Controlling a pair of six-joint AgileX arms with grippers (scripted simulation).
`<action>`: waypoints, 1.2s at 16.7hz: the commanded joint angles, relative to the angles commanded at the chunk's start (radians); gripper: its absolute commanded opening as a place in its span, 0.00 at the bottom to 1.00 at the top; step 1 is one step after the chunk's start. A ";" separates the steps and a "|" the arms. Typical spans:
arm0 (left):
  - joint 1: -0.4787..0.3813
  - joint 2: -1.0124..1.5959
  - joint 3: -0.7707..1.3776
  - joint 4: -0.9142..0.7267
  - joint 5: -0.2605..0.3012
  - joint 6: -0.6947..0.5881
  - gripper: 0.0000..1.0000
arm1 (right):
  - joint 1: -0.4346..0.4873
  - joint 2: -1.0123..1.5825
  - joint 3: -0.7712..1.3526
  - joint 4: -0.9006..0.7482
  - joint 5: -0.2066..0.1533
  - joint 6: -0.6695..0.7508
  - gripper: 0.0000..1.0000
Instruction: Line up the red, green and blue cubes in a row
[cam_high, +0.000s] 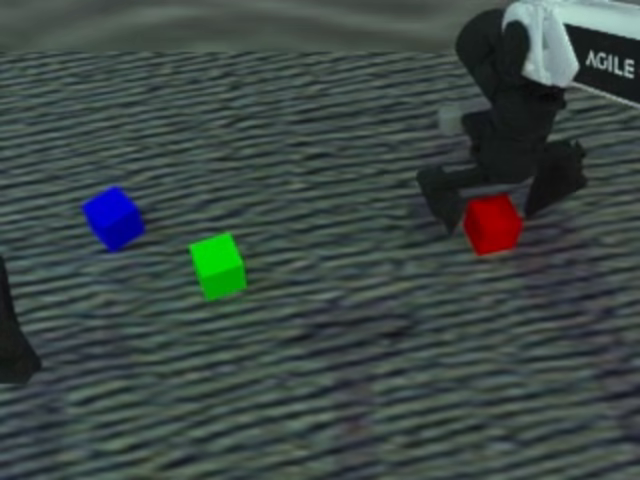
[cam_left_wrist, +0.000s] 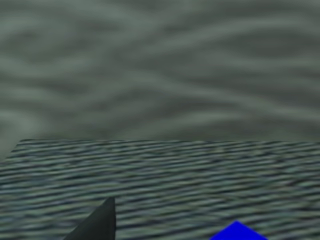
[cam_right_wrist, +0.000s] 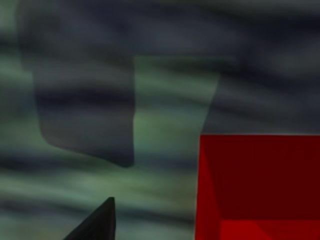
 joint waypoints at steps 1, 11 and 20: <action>0.000 0.000 0.000 0.000 0.000 0.000 1.00 | 0.001 0.011 -0.026 0.037 0.000 0.001 1.00; 0.000 0.000 0.000 0.000 0.000 0.000 1.00 | 0.002 0.030 -0.063 0.083 0.000 0.002 0.70; 0.000 0.000 0.000 0.000 0.000 0.000 1.00 | 0.002 0.030 -0.063 0.083 0.000 0.002 0.02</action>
